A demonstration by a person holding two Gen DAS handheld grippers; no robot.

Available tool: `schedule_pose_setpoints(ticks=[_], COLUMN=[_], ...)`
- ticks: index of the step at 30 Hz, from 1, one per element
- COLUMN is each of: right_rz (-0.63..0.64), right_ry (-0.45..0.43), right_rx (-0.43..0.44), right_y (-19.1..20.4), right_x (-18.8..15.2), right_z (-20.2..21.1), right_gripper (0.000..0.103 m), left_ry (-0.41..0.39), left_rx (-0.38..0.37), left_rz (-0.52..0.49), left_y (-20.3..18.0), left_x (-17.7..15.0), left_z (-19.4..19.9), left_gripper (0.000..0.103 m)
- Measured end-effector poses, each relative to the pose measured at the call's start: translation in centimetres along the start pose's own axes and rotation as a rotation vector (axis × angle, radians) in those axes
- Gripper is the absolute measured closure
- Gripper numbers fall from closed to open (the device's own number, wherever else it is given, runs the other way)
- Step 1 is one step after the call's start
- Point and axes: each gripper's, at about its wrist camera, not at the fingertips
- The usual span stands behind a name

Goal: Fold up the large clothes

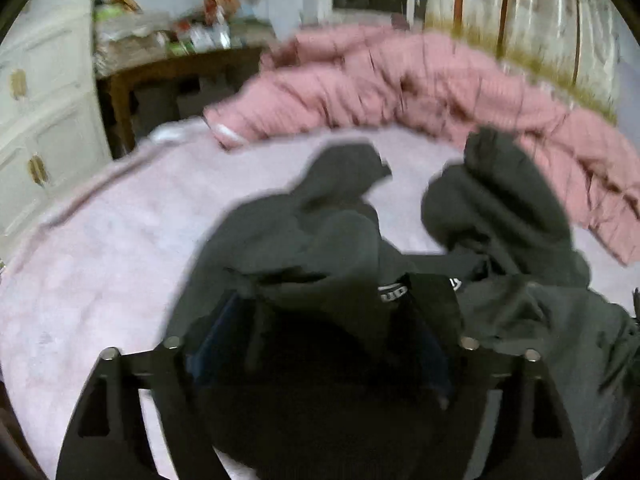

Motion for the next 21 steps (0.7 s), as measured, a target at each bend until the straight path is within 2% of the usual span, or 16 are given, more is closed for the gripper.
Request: schedule_pose_setpoints(ticks=[3, 5, 7, 8, 11, 13, 15, 18, 19, 21], right_rz=[-0.038, -0.028, 0.004, 0.015, -0.015, -0.065, -0.062, 0.009, 0.024, 0.031], right_ry=[-0.030, -0.033, 0.006, 0.035, 0.142, 0.218, 0.214, 0.211, 0.220, 0.235], right_rx=[0.061, 0.076, 0.084, 0.082, 0.103, 0.109, 0.077, 0.047, 0.040, 0.041], right_y=[-0.5, -0.1, 0.9, 1.3, 1.1, 0.4, 0.2, 0.9, 1.1, 1.0], right_x=[0.1, 0.0, -0.5, -0.7, -1.4, -1.9, -2.2, -2.8, -3.2, -3.5], right_z=[1.9, 1.9, 0.5, -0.4, -4.0, -6.4, -7.5, -8.3, -8.6, -9.1], right_gripper=[0.031, 0.031, 0.031, 0.031, 0.031, 0.031, 0.031, 0.031, 0.031, 0.031], left_ry=[-0.050, -0.149, -0.211, -0.207, -0.089, 0.002, 0.041, 0.119, 0.158, 0.218], left_rx=[0.010, 0.012, -0.014, -0.049, -0.261, -0.331, -0.327, -0.230, -0.197, -0.186], left_rz=[-0.030, -0.034, -0.101, -0.145, -0.229, -0.277, -0.315, -0.333, -0.317, -0.258], left_y=[0.1, -0.2, -1.9, -2.9, -6.3, -9.3, -11.9, -15.4, -15.8, -15.9], left_x=[-0.1, -0.4, -0.5, -0.4, 0.0, 0.0, -0.2, -0.7, -1.0, -2.0], left_z=[2.8, 5.4, 7.2, 7.5, 6.8, 5.4, 3.9, 0.1, -1.3, -3.4], left_gripper=[0.022, 0.022, 0.022, 0.022, 0.022, 0.022, 0.022, 0.021, 0.020, 0.019])
Point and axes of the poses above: each gripper's, at about its wrist camera, not at the fingertips, and z roughly against the way its jaws point, y to its left, x to its top, and after that the axes turned 2 degrees about x, right-handed
